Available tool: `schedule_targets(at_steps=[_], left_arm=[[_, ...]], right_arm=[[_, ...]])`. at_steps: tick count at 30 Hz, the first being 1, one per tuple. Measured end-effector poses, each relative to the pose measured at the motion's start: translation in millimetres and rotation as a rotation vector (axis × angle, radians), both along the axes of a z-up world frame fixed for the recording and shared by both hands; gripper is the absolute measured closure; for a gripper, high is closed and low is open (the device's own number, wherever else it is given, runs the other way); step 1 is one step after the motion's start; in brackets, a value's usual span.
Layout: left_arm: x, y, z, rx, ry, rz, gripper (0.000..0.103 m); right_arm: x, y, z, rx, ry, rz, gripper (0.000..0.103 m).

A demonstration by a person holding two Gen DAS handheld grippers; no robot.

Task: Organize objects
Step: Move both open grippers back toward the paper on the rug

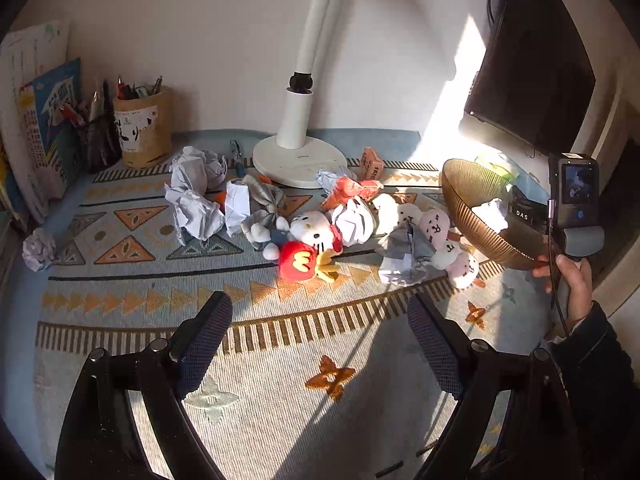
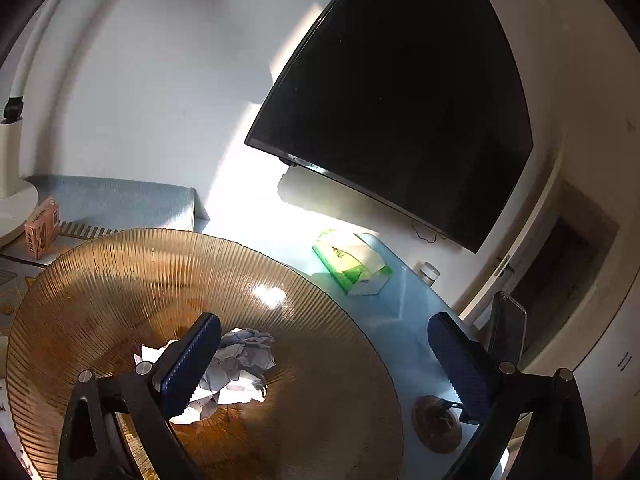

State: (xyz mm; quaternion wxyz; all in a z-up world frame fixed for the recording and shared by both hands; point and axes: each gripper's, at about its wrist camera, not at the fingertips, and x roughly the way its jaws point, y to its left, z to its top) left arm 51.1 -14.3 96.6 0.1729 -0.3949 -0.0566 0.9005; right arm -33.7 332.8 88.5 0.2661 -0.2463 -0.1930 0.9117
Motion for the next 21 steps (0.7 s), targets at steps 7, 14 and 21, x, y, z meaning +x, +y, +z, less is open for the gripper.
schedule_targets(at_steps=[7,14,21], left_arm=[[70,-19,-19,0.066,-0.16,-0.05,0.014],[40,-31,-12,-0.029,0.007,0.154,0.014],[-7,-39,-36,-0.125,0.141,0.273,0.014]], right_arm=[[77,-45,56,-0.174,0.134,0.173,0.0],[125,-122,42,-0.548,0.056,0.496,0.0],[101,-171,-14,-0.591,-0.052,0.581,0.0]])
